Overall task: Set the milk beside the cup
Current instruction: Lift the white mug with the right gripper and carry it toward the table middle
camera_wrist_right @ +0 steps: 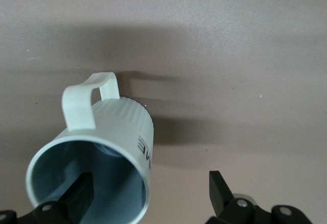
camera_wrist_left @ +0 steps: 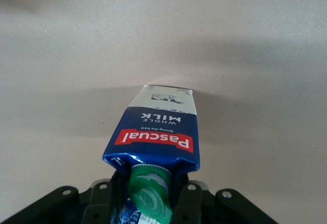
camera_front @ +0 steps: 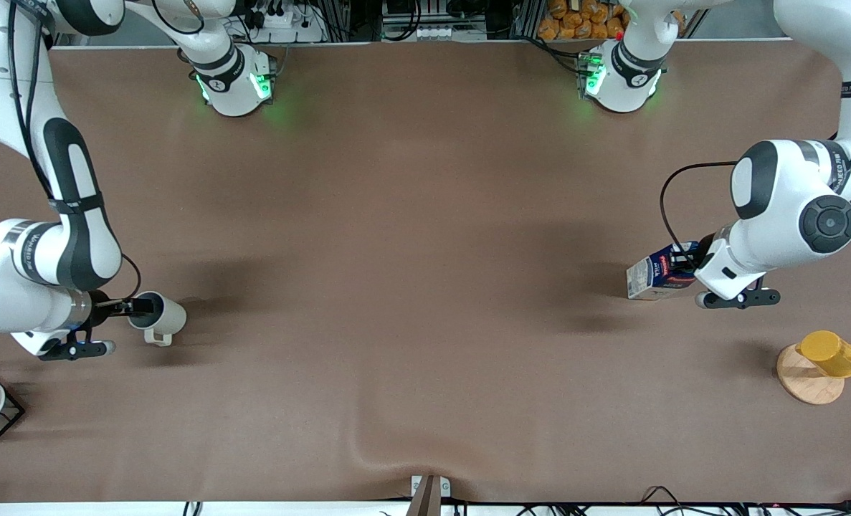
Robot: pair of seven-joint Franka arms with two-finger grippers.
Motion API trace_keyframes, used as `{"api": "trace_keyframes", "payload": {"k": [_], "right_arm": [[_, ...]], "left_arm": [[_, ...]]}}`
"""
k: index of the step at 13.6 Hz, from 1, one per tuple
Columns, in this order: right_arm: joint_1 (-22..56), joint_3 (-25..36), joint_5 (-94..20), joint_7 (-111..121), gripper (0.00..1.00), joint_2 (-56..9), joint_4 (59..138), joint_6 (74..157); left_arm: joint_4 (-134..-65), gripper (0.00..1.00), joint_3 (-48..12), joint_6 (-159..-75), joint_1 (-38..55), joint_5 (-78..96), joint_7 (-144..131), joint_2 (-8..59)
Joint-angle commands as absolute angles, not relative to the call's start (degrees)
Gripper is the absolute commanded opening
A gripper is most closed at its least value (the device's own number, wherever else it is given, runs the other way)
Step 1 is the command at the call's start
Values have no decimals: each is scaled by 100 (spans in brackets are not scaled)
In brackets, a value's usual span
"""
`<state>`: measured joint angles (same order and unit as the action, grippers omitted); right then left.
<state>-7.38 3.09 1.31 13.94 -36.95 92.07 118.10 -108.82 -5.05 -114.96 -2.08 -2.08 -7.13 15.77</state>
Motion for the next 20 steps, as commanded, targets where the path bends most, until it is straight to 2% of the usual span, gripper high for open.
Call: {"api": "trace_keyframes", "payload": {"k": [1, 2, 3, 9, 13, 16, 20], "right_arm": [[-809, 255, 149, 1511, 50, -3771, 9193, 11944], [-817, 255, 149, 1599, 16, -3771, 9202, 11927], [-809, 255, 149, 1617, 0, -3771, 9193, 11918], [-782, 246, 149, 1608, 0, -3736, 9141, 11900], [-712, 159, 141, 1600, 0, -3604, 8913, 11865], [-694, -218, 141, 1538, 0, -3402, 8746, 11830], [-406, -738, 141, 1320, 0, -3427, 8271, 11224]], "left_arm": [[-10776, 28, -536, -11418, -237, -246, -782, 1477], [-10758, 27, -545, -11373, -237, -246, -782, 1398], [-10697, 27, -554, -11303, -229, -237, -782, 1363], [-9801, 27, -571, -10205, -185, -220, -765, 1248], [-9774, 27, -745, -10081, -193, -185, -782, 1116], [-9773, 27, -1027, -9950, -202, -220, -966, 994], [-9773, 27, -1195, -9686, -193, -185, -1081, 888]]}}
